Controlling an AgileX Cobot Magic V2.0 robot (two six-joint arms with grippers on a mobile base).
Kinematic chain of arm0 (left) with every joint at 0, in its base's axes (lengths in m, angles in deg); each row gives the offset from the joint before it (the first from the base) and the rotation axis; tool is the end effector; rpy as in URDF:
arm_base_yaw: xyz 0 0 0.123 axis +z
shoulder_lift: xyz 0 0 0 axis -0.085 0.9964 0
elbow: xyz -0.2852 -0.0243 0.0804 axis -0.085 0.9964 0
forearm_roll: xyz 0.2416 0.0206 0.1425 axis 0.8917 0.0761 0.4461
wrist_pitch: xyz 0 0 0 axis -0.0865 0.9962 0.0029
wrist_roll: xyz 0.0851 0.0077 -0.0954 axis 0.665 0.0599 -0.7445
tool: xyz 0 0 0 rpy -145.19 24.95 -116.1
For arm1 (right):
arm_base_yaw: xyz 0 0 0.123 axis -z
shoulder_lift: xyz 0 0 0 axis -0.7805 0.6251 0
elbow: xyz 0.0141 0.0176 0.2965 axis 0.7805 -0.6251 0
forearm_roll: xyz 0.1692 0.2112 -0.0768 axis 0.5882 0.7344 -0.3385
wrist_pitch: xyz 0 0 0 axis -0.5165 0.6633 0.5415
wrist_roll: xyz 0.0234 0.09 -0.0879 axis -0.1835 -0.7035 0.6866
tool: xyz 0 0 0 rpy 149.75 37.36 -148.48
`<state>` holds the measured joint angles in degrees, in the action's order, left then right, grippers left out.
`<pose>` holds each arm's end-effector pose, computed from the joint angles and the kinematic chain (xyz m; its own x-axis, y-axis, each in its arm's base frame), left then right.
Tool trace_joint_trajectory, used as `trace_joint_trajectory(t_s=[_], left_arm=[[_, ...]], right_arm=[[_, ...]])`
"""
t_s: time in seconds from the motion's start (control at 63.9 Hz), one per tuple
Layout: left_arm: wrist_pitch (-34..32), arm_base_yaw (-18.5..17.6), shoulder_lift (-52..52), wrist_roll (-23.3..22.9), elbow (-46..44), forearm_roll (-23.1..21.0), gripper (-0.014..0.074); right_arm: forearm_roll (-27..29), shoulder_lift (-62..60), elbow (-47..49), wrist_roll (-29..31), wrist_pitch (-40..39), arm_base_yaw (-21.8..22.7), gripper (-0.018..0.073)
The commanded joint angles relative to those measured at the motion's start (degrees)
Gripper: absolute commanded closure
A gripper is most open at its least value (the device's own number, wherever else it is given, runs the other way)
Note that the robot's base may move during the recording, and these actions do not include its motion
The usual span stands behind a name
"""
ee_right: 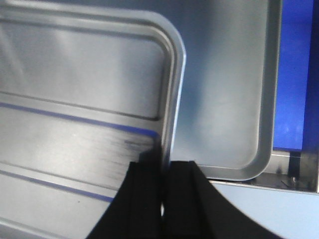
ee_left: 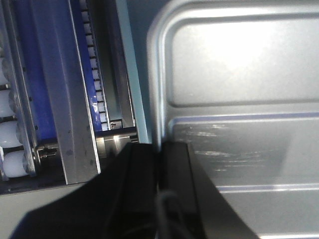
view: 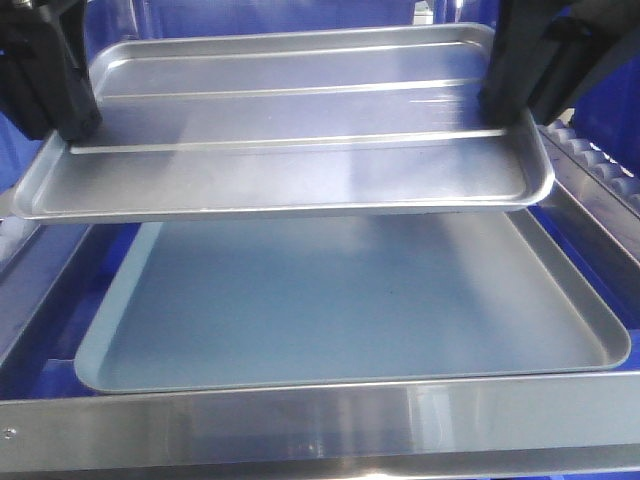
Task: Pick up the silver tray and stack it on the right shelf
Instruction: 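Hold the tray above the larger grey tray on the shelf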
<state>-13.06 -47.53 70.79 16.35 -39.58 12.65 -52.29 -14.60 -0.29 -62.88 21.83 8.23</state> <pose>0.2484 -0.1948 0.3015 -0.8777 0.1719 -0.4472 0.2119 0.9765 -0.0405 0.2367 0.1801 0.3037 -0.8338 0.0321 -0.5512 -0.0781 0.9814 0.1754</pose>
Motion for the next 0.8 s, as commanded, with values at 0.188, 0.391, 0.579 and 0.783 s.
trace_joint_trajectory(t_s=[0.188,0.391,0.579,0.783], left_arm=[[1.06,-0.19,-1.7,1.43,-1.6,1.96,0.0689],[1.06,-0.19,-1.7,1.43,-1.6,1.96,0.0689],[0.97,-0.19,-1.7,1.43,-1.6,1.96,0.0689],[0.97,-0.19,-1.7,1.43,-1.6,1.96,0.0689]], right_arm=[[-3.78,-1.64,2.26,1.08,-2.55,0.31,0.0501],[-3.78,-1.64,2.26,1.08,-2.55,0.31,0.0501],[-3.78,-1.64,2.26,1.08,-2.55,0.31,0.0501],[-3.78,-1.64,2.26,1.08,-3.33,0.31,0.0501]])
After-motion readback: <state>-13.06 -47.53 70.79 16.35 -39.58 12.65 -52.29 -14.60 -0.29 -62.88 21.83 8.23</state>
